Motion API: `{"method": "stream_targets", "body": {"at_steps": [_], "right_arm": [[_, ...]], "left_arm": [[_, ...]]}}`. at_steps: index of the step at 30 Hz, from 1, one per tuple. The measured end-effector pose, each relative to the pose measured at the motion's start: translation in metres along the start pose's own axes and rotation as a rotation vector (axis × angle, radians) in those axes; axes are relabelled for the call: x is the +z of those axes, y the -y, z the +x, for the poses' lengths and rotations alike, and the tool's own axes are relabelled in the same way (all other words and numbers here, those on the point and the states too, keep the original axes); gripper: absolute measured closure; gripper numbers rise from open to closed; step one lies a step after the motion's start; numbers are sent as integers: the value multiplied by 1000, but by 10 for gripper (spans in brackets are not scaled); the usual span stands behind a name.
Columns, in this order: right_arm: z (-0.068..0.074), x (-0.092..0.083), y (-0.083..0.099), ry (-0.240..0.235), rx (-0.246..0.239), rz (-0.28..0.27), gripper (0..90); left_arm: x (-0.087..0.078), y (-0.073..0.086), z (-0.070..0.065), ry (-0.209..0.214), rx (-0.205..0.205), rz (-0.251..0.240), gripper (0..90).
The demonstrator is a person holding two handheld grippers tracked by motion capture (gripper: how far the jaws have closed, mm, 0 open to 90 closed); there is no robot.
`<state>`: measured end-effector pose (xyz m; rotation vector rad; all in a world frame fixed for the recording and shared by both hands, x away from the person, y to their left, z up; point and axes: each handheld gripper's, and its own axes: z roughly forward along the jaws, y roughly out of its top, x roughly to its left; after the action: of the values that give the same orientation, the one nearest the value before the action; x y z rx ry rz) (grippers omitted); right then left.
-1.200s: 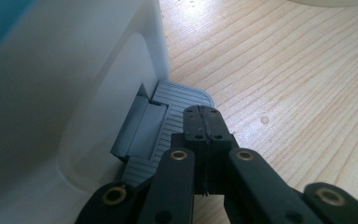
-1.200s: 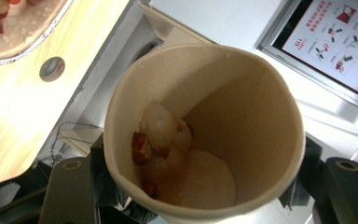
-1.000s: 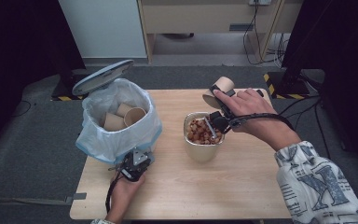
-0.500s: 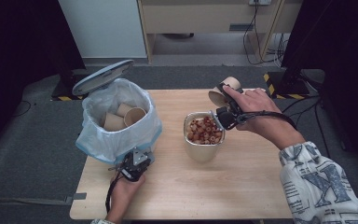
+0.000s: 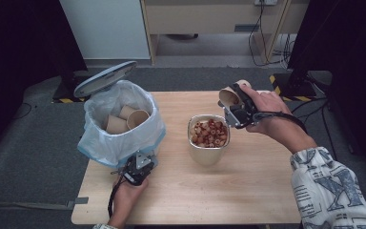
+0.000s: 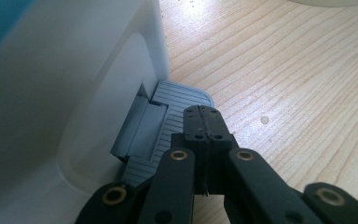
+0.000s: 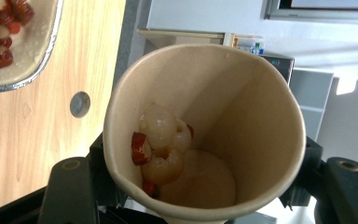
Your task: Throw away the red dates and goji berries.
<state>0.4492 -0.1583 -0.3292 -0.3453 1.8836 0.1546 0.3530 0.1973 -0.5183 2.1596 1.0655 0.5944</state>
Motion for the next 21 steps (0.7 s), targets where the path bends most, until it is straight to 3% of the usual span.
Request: {"method": "stream_targets", "body": {"at_steps": [6, 21], "right_arm": [[-3, -2, 14, -5, 124, -13, 336], [0, -4, 42, -29, 305, -25, 334]], "left_arm": [[0, 0, 0, 0, 1, 0, 898], [0, 0, 0, 1, 4, 3, 898]]}}
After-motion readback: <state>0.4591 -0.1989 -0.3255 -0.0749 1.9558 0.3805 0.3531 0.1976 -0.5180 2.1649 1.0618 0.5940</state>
